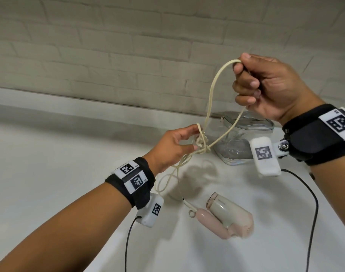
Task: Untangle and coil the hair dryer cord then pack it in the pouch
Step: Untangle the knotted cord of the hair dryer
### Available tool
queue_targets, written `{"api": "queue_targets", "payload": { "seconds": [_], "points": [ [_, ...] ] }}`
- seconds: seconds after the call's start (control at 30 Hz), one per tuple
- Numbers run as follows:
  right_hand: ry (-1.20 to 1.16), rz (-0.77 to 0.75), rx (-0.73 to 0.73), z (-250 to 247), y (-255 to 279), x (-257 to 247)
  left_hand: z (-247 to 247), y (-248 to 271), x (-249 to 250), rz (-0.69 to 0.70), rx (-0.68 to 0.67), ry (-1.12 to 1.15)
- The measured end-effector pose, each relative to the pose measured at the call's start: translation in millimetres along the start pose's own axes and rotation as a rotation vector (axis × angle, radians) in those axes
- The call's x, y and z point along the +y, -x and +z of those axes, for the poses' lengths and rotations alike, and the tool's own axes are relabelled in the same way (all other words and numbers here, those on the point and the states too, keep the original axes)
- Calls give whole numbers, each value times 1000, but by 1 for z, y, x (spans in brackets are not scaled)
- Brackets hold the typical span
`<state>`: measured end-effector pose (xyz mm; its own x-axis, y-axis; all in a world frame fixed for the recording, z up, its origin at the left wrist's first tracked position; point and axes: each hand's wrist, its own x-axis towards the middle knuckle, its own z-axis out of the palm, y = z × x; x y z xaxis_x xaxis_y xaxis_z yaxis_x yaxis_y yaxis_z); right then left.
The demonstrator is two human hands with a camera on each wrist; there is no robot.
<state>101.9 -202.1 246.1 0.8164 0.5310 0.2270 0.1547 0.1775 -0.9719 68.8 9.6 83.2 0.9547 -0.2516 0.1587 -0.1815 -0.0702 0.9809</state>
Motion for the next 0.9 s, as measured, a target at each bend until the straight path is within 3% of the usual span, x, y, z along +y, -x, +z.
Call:
{"api": "queue_targets", "payload": {
  "seconds": [0.1, 0.3, 0.43, 0.57, 0.67, 0.73, 0.8, 0.9],
  "points": [
    [-18, 4, 6, -4, 2, 3, 11, -5, 0, -29, -40, 140],
    [4, 42, 117, -22, 9, 17, 16, -11, -2, 50, -22, 38],
    [138, 166, 278, -40, 17, 35, 11, -10, 2, 68, -45, -190],
    [438, 287, 408, -46, 26, 57, 6, -11, -4, 39, -8, -220],
    [843, 488, 301, -42, 35, 68, 7, -12, -8, 57, 21, -366],
    [1100, 517, 170, -33, 37, 70, 10, -11, -5, 115, 28, -550],
    [1042, 438, 65, -20, 33, 75, 12, -11, -4, 157, 12, -705],
    [735, 478, -169, 0, 28, 93, 12, -11, -3, 125, -116, -744]
  ]
}}
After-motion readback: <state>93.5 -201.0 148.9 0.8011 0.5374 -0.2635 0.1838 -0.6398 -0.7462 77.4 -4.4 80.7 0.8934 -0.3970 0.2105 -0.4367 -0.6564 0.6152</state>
